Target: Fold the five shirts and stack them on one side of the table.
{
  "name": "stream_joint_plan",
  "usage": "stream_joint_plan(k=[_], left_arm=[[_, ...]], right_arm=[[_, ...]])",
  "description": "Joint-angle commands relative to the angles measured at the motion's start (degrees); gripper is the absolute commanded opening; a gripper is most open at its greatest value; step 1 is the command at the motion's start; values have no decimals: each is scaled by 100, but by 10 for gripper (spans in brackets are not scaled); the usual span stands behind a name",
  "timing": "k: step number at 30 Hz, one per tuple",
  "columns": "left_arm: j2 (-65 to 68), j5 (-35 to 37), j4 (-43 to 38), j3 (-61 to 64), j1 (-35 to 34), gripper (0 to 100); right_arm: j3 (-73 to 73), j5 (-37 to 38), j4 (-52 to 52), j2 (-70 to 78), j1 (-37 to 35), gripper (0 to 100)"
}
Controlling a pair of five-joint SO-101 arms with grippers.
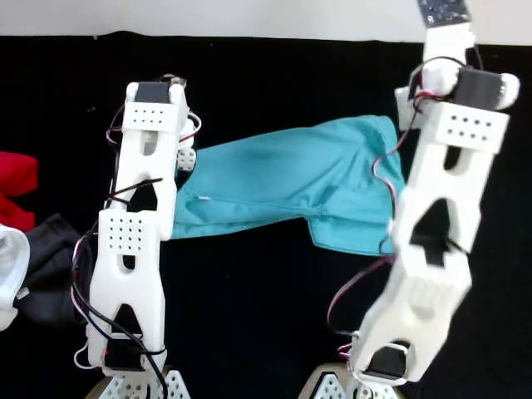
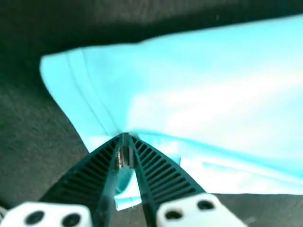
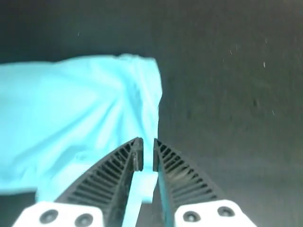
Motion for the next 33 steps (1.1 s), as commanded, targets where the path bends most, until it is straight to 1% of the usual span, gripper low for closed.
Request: stream_joint_plan(k=[1, 5, 8, 11, 14, 17, 21, 26, 29, 33], left_arm=[[-400, 26, -237, -13, 66, 8], [-400, 26, -220, -13, 119, 8], [-400, 26, 79, 57, 171, 8], [-435, 0, 185, 426, 180, 8], [-435, 0, 185, 901, 163, 8], [-523, 0, 193, 1279, 145, 8], [-1209, 18, 193, 1780, 31, 8], [-2202, 0, 149, 3108, 171, 8], [-2457, 18, -475, 4338, 338, 8], [-3134, 18, -1143, 5833, 330, 8]], right_arm=[[2527, 0, 40, -2396, -84, 51], [4655, 0, -57, -4101, -409, 51], [5974, 0, -514, -5103, -523, 51], [6993, 0, -1024, -5798, -523, 51], [7705, 0, -1270, -6211, -514, 51], [8110, -9, -1349, -6378, -505, 51], [8382, -9, -1429, -6387, -497, 51], [8602, -9, -1684, -6387, -497, 51], [8646, -35, -1798, -6387, -514, 51], [8646, -26, -1798, -6387, -497, 51]])
